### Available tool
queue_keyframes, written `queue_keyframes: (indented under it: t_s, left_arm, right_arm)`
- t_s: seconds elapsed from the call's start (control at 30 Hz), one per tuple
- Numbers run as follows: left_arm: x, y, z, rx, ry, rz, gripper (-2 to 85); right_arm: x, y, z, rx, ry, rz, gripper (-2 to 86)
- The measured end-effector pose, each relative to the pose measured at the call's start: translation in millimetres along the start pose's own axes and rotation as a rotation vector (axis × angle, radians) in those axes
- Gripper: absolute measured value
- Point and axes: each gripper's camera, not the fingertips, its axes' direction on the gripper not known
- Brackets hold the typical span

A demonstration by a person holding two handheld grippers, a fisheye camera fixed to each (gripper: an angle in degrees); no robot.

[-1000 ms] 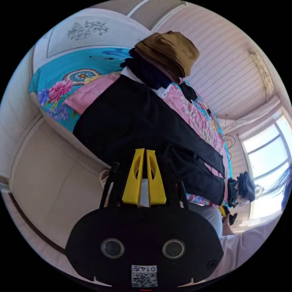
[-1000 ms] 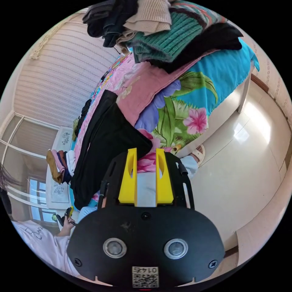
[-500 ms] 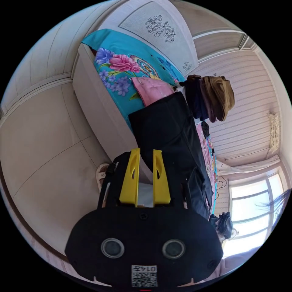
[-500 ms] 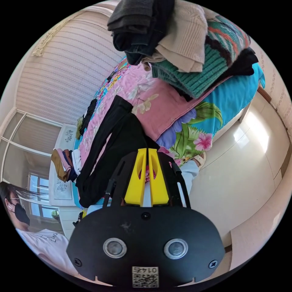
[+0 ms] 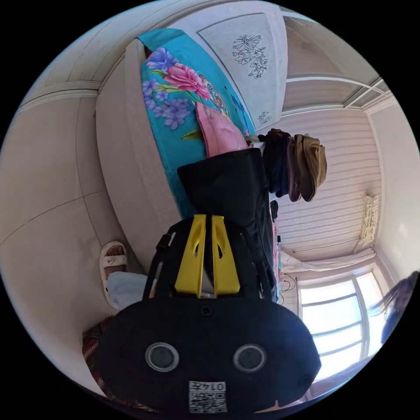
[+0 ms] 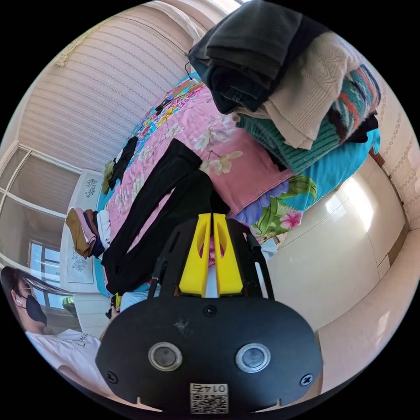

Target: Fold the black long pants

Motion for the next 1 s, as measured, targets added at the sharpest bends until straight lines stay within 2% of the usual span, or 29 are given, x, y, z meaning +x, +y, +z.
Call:
queue_keyframes:
  t_s: [0.1,0.27,0.47,0.57,0.83,1.0]
  left_arm:
    - [3.5,-7.1,-24.4,-0.024,0.074,-0.001,-0.7]
    - [48.4,-20.6,-78.5,-0.027,0.192,0.162,-1.0]
    - [127.2,-51.3,-90.4,-0.038,0.204,0.351,-1.0]
    - [155.2,-69.0,-75.7,-0.044,0.198,0.377,-1.0]
    - [225.6,-114.4,20.1,-0.074,0.056,0.39,-0.5]
    - [229.8,-117.7,68.4,-0.083,-0.04,0.321,4.1]
  right_arm:
    - [-38.9,-9.3,-19.0,0.096,0.072,-0.139,0.2]
    - [-111.7,-39.7,-23.6,0.099,0.27,-0.371,0.1]
    - [-174.2,-96.7,-8.1,0.089,0.362,-0.488,0.1]
    - [-209.7,-128.9,15.6,0.07,0.426,-0.548,0.2]
    - [-240.0,-239.9,101.9,-0.043,0.402,-0.457,0.4]
    - [-220.8,-291.0,168.9,-0.155,0.366,-0.254,2.2]
